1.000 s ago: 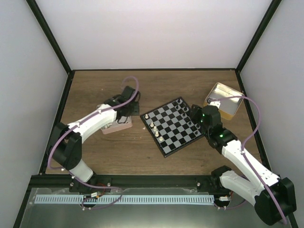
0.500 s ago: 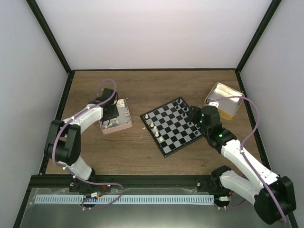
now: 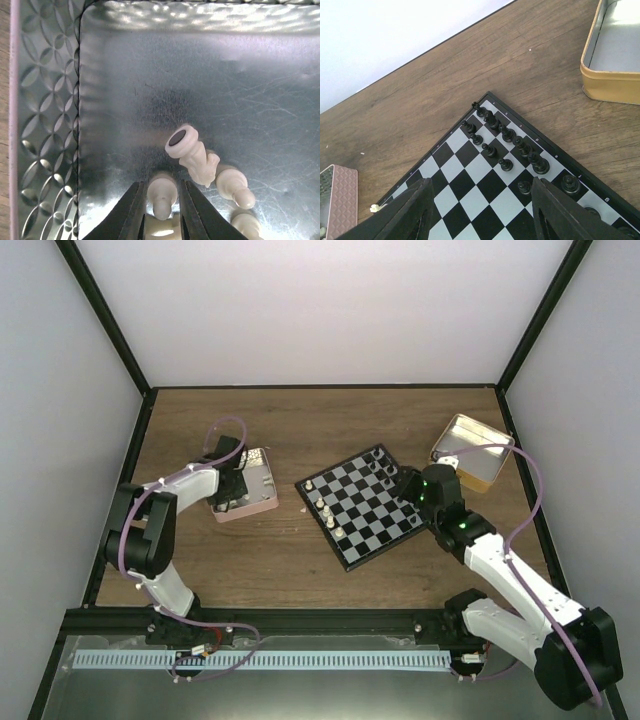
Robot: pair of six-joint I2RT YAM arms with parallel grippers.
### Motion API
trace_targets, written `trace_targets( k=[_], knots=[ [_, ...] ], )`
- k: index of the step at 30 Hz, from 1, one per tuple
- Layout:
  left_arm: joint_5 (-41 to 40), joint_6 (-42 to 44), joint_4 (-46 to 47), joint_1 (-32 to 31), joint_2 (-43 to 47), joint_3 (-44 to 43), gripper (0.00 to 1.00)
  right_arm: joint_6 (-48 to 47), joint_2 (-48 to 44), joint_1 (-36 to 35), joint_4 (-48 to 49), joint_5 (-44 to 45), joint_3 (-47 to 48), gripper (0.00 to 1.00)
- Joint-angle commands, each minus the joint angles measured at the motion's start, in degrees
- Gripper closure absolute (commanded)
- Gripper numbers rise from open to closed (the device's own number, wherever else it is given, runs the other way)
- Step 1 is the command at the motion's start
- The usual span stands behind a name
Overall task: Set up the chess pieces on the board
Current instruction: Pick up the chess piece from the storage box, then place the chess piece on the chessboard.
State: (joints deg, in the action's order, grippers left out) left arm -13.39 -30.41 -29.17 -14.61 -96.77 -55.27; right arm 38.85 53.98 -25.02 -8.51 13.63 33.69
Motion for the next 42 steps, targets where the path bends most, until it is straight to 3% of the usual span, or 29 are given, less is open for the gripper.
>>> trace_targets(
  k=[1, 8, 16, 22, 33, 42],
  knots=[
    [-0.73, 0.26, 3.1, 0.37, -0.44, 0.52, 0.8, -0.25, 0.16, -0.44, 0.1, 0.52, 0.4, 0.45],
    [-2.75, 0.75, 3.42, 0.32, 2.33, 0.68, 0.9, -0.44, 0.29, -0.43, 0.15, 0.71, 0.41, 0.45],
    [0.99, 1.34, 1.31, -0.54, 8.4, -0.86, 0.91, -0.37, 0.82, -0.43, 0.57, 0.42, 0.68, 0.45],
    [3.62, 5.6, 1.38, -7.17, 10.05, -4.7, 0.9, 0.59, 0.39, -0.46, 0.82, 0.3, 0.26, 0.45],
    [6.66, 7.77, 1.25, -20.58, -0.07, -13.88, 0.9, 1.39, 0.08, -0.39, 0.53, -0.51, -0.2, 0.45],
    [7.6, 10.94, -1.52, -22.48, -12.9, -26.3, 0.89, 1.49, -0.22, -0.38, 0.09, -1.19, -0.5, 0.45]
  ],
)
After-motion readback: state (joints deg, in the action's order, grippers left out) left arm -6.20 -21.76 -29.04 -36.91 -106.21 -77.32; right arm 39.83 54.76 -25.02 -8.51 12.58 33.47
